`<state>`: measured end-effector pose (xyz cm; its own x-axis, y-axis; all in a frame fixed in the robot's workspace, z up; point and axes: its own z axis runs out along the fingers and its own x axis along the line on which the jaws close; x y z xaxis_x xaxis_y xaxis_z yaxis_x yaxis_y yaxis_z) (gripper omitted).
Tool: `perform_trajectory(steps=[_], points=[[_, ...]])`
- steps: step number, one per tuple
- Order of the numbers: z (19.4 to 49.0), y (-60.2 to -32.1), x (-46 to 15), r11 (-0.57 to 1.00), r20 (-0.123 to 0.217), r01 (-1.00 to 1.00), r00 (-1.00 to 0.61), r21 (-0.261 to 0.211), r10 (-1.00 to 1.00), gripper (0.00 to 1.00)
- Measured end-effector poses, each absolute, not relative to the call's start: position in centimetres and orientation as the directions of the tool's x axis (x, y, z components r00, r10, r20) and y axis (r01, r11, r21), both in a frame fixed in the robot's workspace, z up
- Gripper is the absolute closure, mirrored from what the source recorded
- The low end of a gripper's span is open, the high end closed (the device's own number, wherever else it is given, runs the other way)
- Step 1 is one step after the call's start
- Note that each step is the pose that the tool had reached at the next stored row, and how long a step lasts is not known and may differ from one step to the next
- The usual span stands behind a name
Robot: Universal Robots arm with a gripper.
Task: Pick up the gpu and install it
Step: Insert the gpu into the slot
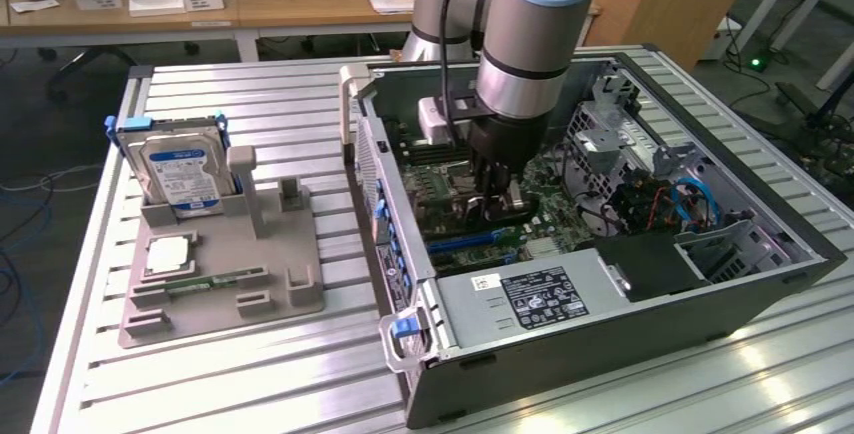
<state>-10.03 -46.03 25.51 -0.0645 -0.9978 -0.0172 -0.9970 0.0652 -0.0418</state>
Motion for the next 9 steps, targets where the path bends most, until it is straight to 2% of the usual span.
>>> perform_trajectory(steps=[9], points=[[25.2,-46.19,-10.3,0.065,-0.017,-0.997,-0.064,-0.037,-0.998,0.72]])
